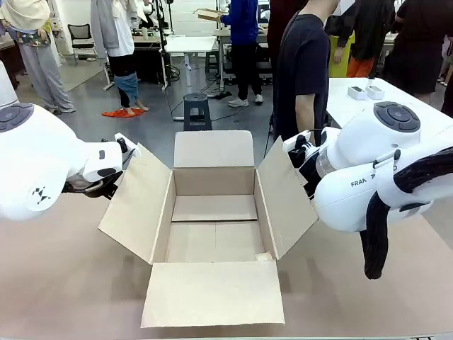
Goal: Wrap the clocks to prevent damage.
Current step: Open the side flaps of the Package Box.
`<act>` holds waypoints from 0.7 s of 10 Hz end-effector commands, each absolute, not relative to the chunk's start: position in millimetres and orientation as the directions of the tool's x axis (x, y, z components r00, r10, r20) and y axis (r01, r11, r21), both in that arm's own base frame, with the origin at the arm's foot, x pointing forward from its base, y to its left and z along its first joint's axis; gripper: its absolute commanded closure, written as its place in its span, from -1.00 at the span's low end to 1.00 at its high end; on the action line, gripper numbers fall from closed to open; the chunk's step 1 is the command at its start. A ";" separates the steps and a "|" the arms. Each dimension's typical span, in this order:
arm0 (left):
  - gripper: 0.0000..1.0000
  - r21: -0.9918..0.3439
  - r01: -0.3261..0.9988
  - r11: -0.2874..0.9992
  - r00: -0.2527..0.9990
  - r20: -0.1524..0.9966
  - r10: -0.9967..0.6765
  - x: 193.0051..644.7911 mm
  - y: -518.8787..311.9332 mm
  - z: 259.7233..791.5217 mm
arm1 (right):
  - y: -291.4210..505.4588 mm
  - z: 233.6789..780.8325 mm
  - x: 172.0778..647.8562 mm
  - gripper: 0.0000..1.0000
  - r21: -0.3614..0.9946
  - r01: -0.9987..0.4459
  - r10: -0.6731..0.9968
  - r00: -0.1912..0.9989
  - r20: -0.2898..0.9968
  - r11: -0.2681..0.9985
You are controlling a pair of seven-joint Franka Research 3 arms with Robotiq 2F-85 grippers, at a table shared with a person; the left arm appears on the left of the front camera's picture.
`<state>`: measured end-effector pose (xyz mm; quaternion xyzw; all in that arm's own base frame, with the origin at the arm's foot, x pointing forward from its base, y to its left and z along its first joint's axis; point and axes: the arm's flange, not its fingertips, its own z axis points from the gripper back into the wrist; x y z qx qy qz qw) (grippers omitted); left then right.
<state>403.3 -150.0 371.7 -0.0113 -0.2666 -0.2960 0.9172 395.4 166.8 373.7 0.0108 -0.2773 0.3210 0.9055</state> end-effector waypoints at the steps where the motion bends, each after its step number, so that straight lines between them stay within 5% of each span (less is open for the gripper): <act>1: -1.00 0.137 0.549 0.824 0.682 0.496 -0.537 403.3 -150.0 371.6 | 166.8 373.7 395.3 -1.00 -0.159 -0.587 0.575 0.640 0.509 0.794; 7: -1.00 0.137 0.549 0.824 0.682 0.496 -0.537 403.3 -150.0 371.6 | 166.8 373.7 395.3 -1.00 -0.159 -0.587 0.575 0.640 0.509 0.794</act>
